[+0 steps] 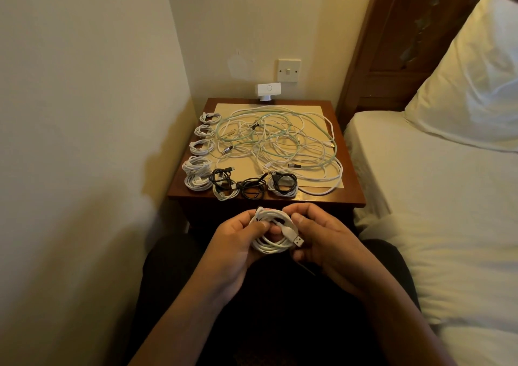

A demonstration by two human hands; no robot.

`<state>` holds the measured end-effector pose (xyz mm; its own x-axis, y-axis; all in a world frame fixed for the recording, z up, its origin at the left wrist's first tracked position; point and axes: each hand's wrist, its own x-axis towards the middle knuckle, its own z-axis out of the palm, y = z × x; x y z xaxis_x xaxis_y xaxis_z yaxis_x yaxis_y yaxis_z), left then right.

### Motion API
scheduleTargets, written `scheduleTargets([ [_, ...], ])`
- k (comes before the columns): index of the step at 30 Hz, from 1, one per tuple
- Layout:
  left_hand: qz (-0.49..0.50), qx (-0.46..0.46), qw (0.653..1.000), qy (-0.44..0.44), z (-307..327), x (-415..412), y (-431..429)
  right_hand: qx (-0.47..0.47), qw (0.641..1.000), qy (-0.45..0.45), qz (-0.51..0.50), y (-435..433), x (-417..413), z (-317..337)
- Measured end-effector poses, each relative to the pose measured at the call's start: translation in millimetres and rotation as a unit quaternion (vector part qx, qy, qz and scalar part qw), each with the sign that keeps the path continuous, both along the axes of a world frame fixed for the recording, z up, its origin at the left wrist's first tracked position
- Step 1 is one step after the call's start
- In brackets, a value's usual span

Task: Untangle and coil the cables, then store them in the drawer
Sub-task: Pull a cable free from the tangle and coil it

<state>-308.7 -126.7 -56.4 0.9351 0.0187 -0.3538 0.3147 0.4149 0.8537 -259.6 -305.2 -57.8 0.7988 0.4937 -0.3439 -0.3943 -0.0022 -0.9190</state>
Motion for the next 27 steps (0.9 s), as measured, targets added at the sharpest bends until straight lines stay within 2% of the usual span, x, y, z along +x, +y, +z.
scheduleTargets([
  [4, 0.023, -0.004, 1.0, 0.002, -2, 1, -2, -0.13, 0.984, -0.125, 0.011, 4, -4, 6],
  [8, 0.04, -0.051, 0.998, 0.02, 0, 2, 3, -0.207, 0.955, -0.214, 0.007, 2, -9, 3],
  [12, 0.022, -0.092, 0.995, 0.035, -3, 3, 7, -0.23, 0.938, -0.258, 0.009, -3, -11, 3],
  [17, -0.03, -0.082, 0.996, 0.028, -4, 5, 18, -0.261, 0.914, -0.308, 0.037, -10, -6, 11],
  [19, -0.048, -0.111, 0.992, 0.024, -3, 6, 20, -0.261, 0.912, -0.316, 0.033, -10, -5, 12],
  [22, -0.054, -0.16, 0.985, 0.022, 0, 7, 20, -0.232, 0.926, -0.297, 0.006, -4, -3, 7],
  [27, -0.022, -0.166, 0.985, 0.035, 0, 7, 15, -0.149, 0.969, -0.196, -0.02, 7, -4, -1],
])
